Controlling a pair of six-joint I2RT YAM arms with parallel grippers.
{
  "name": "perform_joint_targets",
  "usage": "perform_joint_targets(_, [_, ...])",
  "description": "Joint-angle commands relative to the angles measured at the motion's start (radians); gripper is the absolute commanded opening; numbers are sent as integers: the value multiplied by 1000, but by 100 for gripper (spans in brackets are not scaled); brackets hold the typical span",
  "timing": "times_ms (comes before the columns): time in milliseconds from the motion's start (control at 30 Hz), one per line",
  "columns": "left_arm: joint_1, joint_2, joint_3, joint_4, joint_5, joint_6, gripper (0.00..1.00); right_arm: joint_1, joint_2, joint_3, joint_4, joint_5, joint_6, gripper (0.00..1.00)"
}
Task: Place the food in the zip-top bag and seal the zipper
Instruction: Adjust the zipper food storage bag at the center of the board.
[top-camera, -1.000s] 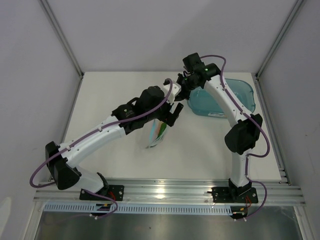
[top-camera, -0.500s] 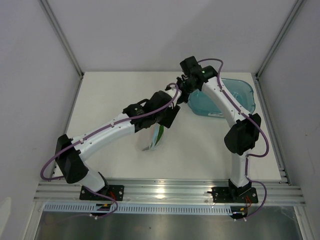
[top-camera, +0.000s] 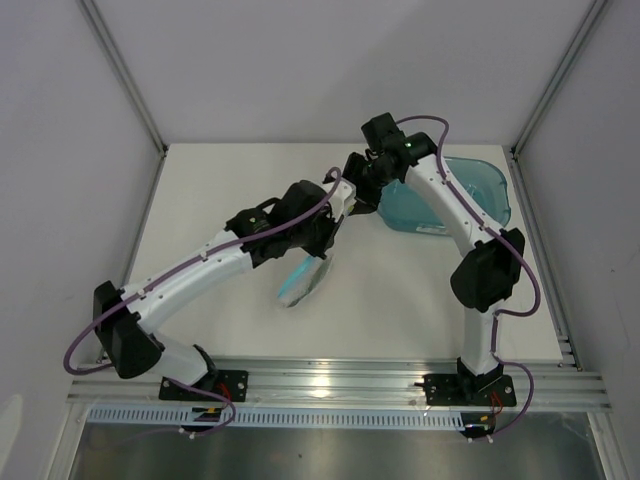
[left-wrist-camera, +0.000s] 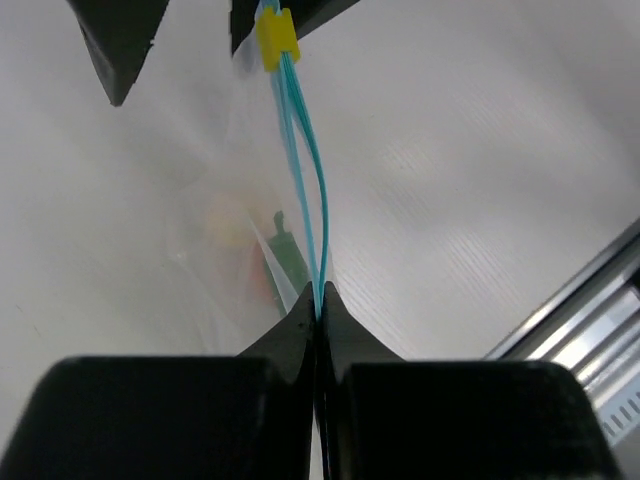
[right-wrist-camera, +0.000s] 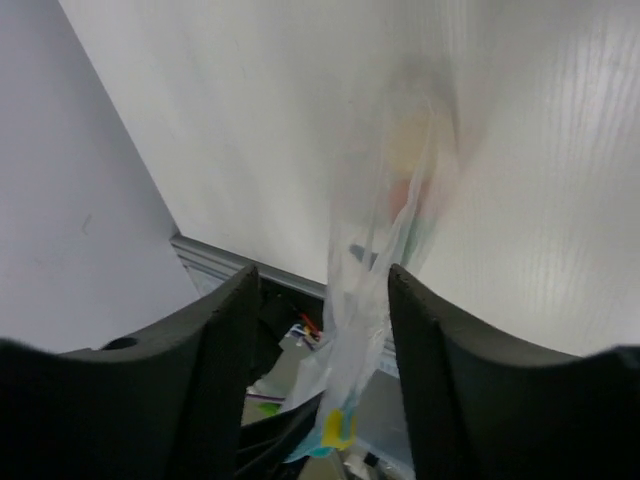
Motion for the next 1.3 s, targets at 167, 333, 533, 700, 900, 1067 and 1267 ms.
perform_joint_targets(167, [145,-155,-71,-18,299,-1,1,-21,-38,198,-114,177,-239,99])
perform_joint_targets(333, [201,-215,-135,9,452,27,0,10,-52,261,-167,306,-477,99])
perform_joint_targets(533, [212,-232,-154,3,575,37,1,42,-148,110,-125,593,-646,99])
perform_joint_targets(700, [213,-244,-166,0,595,44,1,-24,-216,5,-79,601,-635,99])
perform_joint_targets(900, [215,-263,-198,37,658,43,0,89,-346,-164,144,834,-775,100])
perform_joint_targets(1067, [216,-258,-198,61,753,66,1,38,-411,-304,200,781,-666,100])
perform_joint_targets(1267, [233,-246,-200,61,859,90,1,-5,-489,-406,289,341,-723,98])
